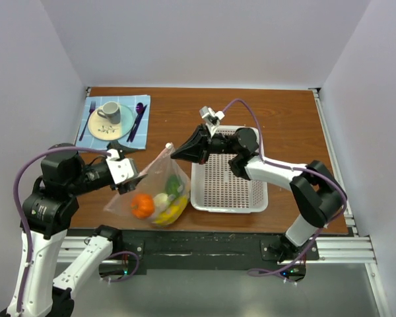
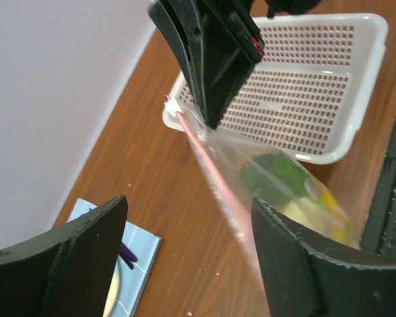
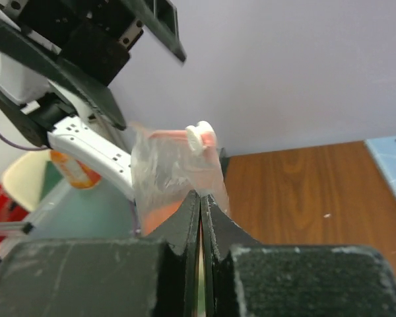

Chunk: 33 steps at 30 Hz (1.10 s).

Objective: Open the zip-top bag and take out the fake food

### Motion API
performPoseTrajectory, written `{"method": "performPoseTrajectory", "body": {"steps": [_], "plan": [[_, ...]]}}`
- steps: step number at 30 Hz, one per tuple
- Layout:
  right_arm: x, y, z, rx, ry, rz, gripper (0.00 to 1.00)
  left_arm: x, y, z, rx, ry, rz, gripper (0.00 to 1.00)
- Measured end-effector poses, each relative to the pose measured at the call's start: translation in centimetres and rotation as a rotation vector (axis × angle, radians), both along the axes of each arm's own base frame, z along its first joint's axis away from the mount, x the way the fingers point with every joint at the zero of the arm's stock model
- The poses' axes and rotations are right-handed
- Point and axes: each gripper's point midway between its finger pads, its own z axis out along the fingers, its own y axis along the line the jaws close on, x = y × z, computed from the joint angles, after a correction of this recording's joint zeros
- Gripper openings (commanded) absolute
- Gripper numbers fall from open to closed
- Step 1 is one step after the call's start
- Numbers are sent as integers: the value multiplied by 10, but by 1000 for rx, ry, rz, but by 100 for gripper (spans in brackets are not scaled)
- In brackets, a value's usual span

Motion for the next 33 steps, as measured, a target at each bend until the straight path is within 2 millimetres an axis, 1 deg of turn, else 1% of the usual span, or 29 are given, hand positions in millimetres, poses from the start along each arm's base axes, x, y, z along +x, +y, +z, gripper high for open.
{"method": "performPoseTrajectory", "body": {"steps": [1, 4, 7, 11, 14, 16, 17, 20, 21, 22, 24, 25, 26, 29, 30, 33], "plan": [[0, 1, -4, -9, 41, 16, 1, 1, 0, 3, -11, -16, 7, 94], [6, 3, -13, -31, 146, 41, 0, 5, -2, 14, -46, -72, 14, 94], [9, 4, -13, -38, 198, 51, 0, 8, -7, 23, -82, -95, -7, 94], [8, 3, -9, -31, 215, 61, 0, 12, -18, 16, -121, -43, -51, 92], [7, 3, -8, -29, 221, 65, 0, 18, -27, 7, -158, 57, -72, 91], [7, 3, -8, -28, 222, 66, 0, 19, -33, 5, -190, 122, -87, 88], [7, 3, -7, -28, 221, 66, 0, 19, -36, 4, -205, 150, -94, 86], [6, 2, -5, -23, 215, 66, 0, 15, -42, 4, -252, 236, -111, 65], [6, 2, -5, -22, 213, 66, 0, 13, -44, 4, -263, 253, -118, 49], [6, 2, -4, -21, 210, 66, 0, 10, -45, 5, -271, 266, -125, 43], [6, 2, -1, -16, 199, 65, 0, 7, -45, 5, -275, 277, -135, 34], [5, 1, 1, -11, 186, 62, 0, 6, -45, 4, -272, 279, -137, 34], [4, 0, 4, -5, 171, 60, 0, 5, -45, 2, -266, 282, -141, 37], [1, -3, 16, 21, 106, 48, 0, 4, -45, -2, -255, 297, -144, 57], [-1, -6, 22, 34, 75, 43, 0, 5, -45, -4, -251, 305, -144, 67], [-6, -10, 37, 65, 4, 32, 0, 7, -46, -10, -244, 328, -139, 69]]}}
